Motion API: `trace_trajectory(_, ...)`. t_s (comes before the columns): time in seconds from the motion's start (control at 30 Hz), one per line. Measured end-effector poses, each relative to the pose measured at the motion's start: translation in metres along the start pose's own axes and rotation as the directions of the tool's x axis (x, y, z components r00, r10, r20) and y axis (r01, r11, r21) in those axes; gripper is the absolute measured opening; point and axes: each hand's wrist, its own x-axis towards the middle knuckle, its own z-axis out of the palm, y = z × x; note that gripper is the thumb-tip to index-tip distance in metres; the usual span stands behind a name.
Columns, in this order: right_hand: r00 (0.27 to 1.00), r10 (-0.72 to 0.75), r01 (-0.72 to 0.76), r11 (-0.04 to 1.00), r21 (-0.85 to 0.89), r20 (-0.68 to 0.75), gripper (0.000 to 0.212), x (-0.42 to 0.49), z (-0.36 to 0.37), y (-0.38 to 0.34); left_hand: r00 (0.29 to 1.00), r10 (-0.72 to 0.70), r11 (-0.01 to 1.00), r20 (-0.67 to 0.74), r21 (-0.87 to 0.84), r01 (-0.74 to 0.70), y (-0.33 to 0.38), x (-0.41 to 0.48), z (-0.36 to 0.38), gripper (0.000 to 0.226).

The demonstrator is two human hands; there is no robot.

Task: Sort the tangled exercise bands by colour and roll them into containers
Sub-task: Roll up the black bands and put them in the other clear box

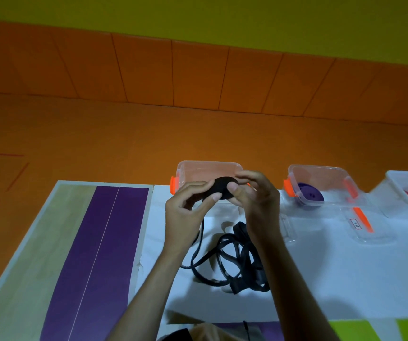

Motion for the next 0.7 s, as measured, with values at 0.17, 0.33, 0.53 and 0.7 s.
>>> trace_trajectory(0.17,0.998,0.044,-0.041,0.998,-0.046,0.052,0.016,0.0011,-0.0018,0.0012,0.999,0.032,0.999,0.009,0.036,-0.032,0.0013,0.0034,-0.002,0.026)
trace_trajectory(0.33,0.998,0.034,-0.031,0.998,-0.063,0.056,0.024,0.002,0.0003,-0.0002,0.999,-0.041,0.999,-0.002,0.028,0.041,-0.0012,0.0034,-0.0024,0.024)
trace_trajectory(0.53,0.989,0.075,-0.059,0.991,-0.124,0.127,0.015,0.001,-0.0047,0.0041,0.995,-0.044,0.997,0.089,0.072,0.037,-0.0001,0.0094,-0.0058,0.024)
trace_trajectory(0.7,0.997,0.049,-0.046,0.997,-0.056,0.06,0.02,0.0066,-0.0036,0.0034,0.997,-0.046,0.999,0.064,0.0,0.046,-0.0015,0.0048,-0.0019,0.027)
